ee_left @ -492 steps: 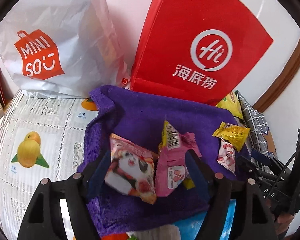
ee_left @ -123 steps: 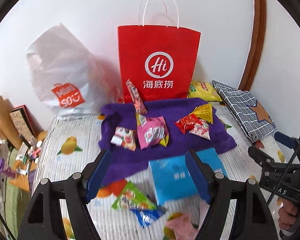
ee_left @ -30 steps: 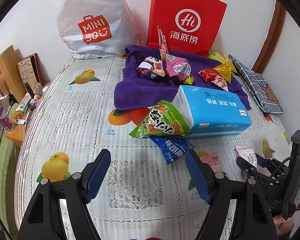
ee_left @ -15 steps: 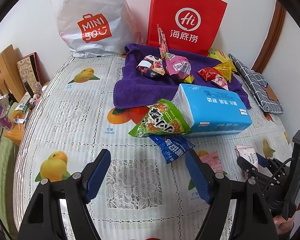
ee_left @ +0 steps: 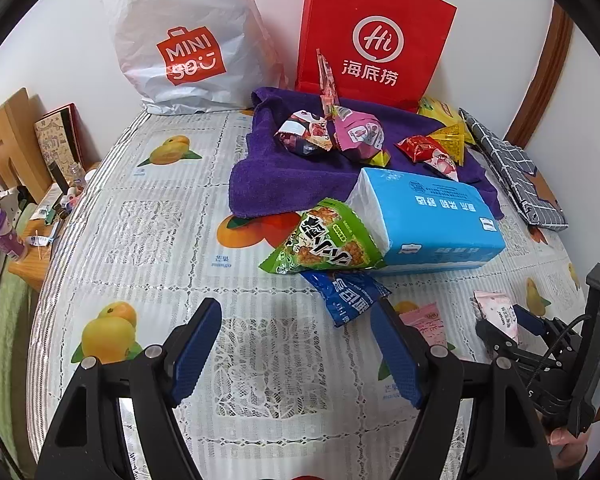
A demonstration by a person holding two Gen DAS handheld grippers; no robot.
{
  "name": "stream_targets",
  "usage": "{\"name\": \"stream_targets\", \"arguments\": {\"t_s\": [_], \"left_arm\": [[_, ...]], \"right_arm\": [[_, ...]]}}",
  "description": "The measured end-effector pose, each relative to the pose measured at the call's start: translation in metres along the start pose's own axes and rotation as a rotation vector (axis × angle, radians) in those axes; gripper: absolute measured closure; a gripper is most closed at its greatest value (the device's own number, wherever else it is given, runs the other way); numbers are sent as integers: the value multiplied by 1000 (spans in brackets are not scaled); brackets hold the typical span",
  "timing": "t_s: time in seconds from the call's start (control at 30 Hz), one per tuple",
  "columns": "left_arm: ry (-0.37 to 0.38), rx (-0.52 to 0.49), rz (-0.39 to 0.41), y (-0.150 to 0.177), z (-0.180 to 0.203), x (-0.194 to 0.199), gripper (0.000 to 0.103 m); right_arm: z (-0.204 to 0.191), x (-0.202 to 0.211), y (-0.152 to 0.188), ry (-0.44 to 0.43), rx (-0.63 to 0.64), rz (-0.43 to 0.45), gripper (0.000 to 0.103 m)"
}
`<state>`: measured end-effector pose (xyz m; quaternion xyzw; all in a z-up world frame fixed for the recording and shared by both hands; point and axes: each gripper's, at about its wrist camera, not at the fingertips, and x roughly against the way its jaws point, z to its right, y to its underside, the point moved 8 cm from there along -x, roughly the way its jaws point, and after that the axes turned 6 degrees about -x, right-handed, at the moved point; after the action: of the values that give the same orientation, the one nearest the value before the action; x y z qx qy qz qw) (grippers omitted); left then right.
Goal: Organize snacks
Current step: 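Hold the pink pastry packet with the right tool while the left tool approaches the green chip bag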
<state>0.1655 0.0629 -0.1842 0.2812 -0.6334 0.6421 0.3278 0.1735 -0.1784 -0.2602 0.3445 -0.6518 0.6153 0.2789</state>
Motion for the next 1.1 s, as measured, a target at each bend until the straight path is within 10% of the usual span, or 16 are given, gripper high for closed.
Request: {"name": "stream_targets", "arguments": {"t_s": [0.37, 1.1], "left_arm": [[-2, 19, 4, -2, -7, -1, 27], [48, 72, 16, -44, -9, -27, 28]], "right_arm": [[5, 5, 1, -11, 7, 31, 61], [18, -2, -18, -36, -37, 2, 62]]}}
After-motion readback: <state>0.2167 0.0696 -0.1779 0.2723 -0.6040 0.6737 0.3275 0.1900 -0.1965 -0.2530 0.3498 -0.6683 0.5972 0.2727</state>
